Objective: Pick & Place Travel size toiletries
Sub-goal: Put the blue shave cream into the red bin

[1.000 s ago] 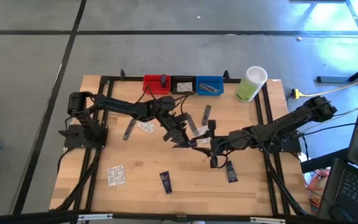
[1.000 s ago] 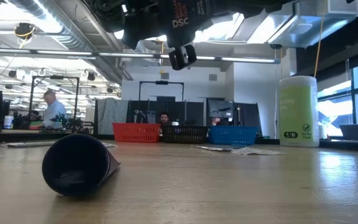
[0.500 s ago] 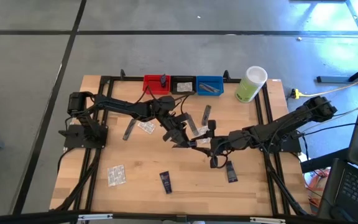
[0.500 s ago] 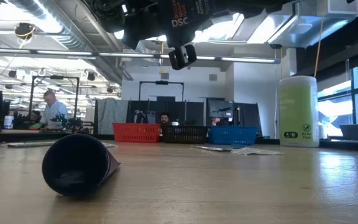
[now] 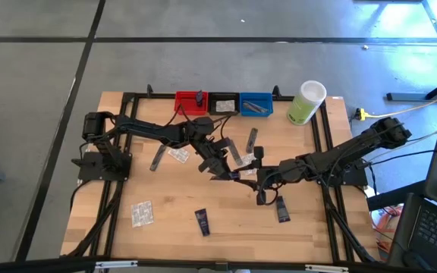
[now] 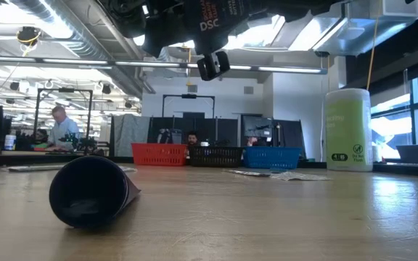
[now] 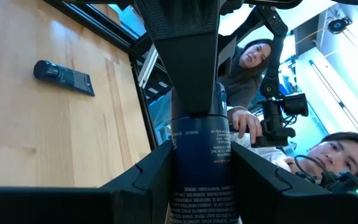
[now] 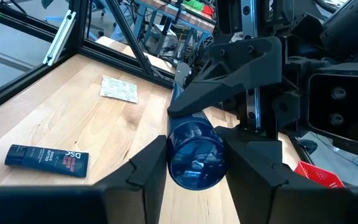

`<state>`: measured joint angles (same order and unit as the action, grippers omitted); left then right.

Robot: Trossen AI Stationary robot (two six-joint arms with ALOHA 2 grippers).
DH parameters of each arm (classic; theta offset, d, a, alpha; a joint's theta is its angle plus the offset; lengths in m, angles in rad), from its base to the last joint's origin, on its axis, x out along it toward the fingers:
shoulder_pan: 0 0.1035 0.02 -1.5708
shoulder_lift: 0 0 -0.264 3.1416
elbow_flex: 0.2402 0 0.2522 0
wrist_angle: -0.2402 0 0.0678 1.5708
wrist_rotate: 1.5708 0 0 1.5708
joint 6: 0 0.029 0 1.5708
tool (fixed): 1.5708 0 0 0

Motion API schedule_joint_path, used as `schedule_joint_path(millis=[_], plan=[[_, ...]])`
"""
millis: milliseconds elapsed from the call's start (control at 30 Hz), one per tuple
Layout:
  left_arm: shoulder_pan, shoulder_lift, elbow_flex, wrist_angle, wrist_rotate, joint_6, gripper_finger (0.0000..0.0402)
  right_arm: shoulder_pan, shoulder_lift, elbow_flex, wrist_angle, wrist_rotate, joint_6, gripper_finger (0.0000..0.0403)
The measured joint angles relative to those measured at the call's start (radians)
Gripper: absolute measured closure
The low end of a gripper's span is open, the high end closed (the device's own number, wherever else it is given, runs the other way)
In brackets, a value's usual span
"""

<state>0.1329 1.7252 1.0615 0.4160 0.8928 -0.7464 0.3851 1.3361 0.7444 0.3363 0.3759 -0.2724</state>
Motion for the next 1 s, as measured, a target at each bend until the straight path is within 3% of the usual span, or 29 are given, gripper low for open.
schedule_joint_path(millis=[167, 433, 600, 733, 867, 1000], plan=[[0.000, 0.000, 0.000, 0.000, 0.000, 0.000, 0.0261, 0.000, 0.000, 0.000, 0.000, 0.001, 0.000, 0.0242], [0.000, 0.000, 0.000, 0.000, 0.000, 0.000, 0.0261, 0.000, 0.000, 0.000, 0.000, -0.002, 0.002, 0.0266], [0.000, 0.000, 0.000, 0.000, 0.000, 0.003, 0.0261, 0.000, 0.000, 0.000, 0.000, -0.001, 0.002, 0.0251], [0.000, 0.000, 0.000, 0.000, 0.000, 0.082, 0.0258, 0.000, 0.000, 0.000, 0.001, 0.001, 0.002, 0.0256], [0.000, 0.001, 0.000, 0.002, 0.000, 0.129, 0.0236, 0.000, 0.000, 0.000, 0.001, 0.002, 0.002, 0.0273], [0.002, 0.001, 0.000, 0.002, 0.003, 0.143, 0.0200, 0.000, 0.000, 0.000, 0.001, 0.002, 0.002, 0.0265]])
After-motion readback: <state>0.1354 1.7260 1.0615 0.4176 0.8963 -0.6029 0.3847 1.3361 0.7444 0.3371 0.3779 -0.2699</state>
